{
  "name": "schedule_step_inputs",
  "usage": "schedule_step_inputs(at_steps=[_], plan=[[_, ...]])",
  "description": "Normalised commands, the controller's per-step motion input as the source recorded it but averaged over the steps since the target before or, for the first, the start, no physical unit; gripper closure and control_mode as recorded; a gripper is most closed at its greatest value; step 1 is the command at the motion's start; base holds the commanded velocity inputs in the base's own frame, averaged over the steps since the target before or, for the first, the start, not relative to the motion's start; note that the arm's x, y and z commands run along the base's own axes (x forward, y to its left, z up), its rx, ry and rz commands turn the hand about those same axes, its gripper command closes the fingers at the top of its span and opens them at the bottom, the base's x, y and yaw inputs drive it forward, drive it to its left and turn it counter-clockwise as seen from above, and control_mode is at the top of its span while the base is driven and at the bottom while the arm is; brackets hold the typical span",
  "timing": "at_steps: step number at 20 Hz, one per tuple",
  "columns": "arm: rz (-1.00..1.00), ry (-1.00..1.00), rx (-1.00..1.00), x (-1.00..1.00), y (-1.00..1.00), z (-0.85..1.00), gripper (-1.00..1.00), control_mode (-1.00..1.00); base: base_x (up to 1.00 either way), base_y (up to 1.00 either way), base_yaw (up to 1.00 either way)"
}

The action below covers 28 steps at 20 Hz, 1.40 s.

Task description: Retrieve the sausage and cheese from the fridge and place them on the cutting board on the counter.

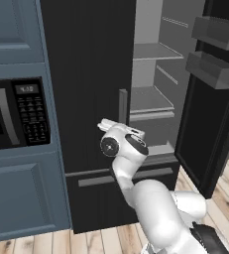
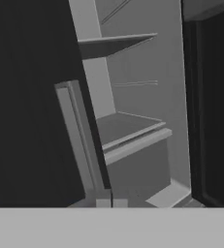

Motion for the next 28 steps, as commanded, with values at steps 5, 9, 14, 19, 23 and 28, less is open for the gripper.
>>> schedule_step_inputs(at_steps=[5,9,14,19,23,28], plan=[[-0.03,0.08,0.00,0.01,-0.03,0.53,1.00,-1.00,0.00,0.00,0.00],[0.04,0.24,0.34,0.22,-0.68,0.04,1.00,-1.00,0.00,0.00,0.00],[0.07,0.38,0.73,0.55,-1.00,0.06,1.00,-1.00,0.00,0.00,0.00],[0.09,0.24,0.56,0.34,-0.84,0.05,1.00,-1.00,0.00,0.00,0.00],[0.11,0.01,0.07,0.40,-0.04,-0.04,1.00,-1.00,0.00,0.00,0.00],[0.12,0.00,0.01,0.44,0.10,0.04,1.00,-1.00,0.00,0.00,0.00]])
